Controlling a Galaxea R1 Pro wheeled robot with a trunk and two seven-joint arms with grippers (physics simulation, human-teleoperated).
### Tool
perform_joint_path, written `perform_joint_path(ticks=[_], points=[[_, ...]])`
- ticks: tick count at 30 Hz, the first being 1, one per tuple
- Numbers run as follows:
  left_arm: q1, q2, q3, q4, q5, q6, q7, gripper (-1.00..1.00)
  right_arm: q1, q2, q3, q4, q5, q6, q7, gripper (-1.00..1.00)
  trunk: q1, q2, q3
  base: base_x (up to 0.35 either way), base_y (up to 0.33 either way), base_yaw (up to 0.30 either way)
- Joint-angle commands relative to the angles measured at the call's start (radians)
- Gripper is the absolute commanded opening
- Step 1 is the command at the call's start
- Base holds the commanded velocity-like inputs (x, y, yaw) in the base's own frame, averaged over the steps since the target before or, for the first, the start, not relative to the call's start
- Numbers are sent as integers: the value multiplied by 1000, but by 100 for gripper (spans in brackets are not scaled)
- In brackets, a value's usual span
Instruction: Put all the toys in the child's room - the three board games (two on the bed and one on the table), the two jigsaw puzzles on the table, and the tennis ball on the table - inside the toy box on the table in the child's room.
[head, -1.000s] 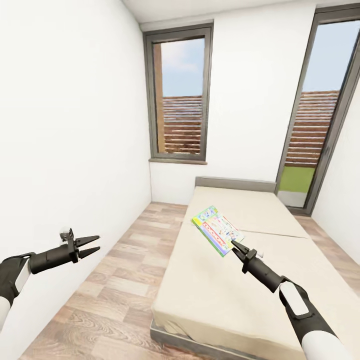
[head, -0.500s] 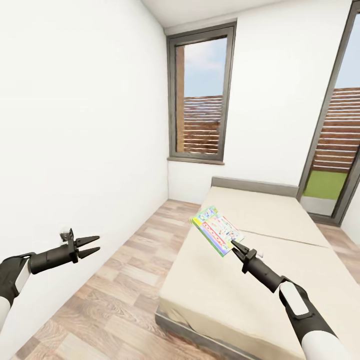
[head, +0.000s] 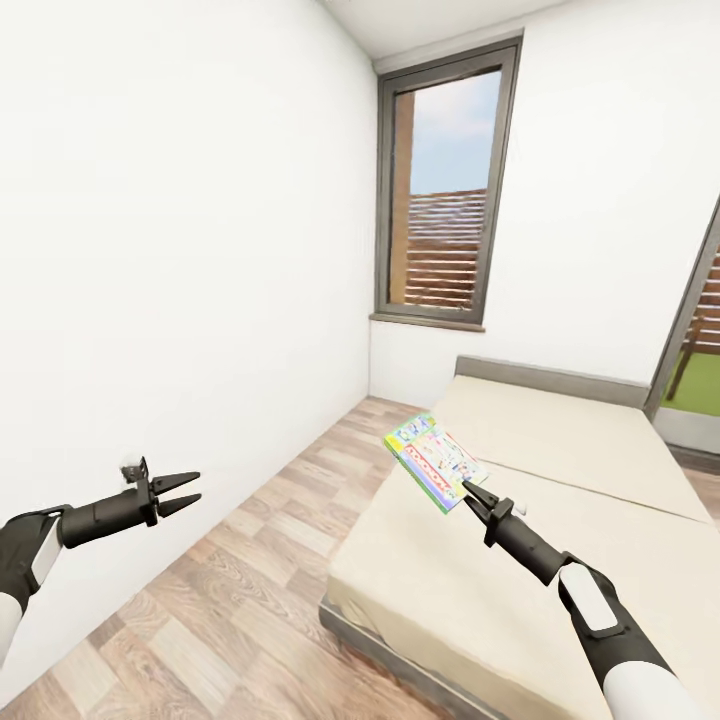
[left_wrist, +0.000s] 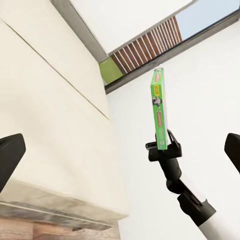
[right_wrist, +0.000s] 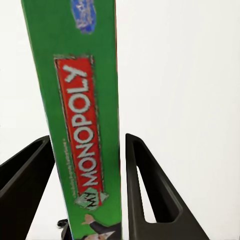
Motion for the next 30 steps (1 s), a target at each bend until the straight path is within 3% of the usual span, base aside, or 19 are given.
perform_joint_path(ticks=[1, 6, 17, 30], points=[[-1, 0, 1, 0, -1, 10, -4, 100, 0, 0, -2, 0, -2, 5, 1, -100, 0, -1, -1, -101, -278, 286], [-1, 0, 0, 0, -2, 10, -3, 100, 0, 0, -2, 0, -1, 5, 1, -100, 0, -1, -1, -39, -200, 286], [-1, 0, 1, 0, -2, 9, -4, 100, 0, 0, -2, 0, -1, 6, 1, -100, 0, -1, -1, -2, -16, 286], [-1, 0, 0, 0, -2, 9, -2, 100, 0, -1, -2, 0, -2, 6, 3, -100, -50, 90, 40, 0, 0, 263]])
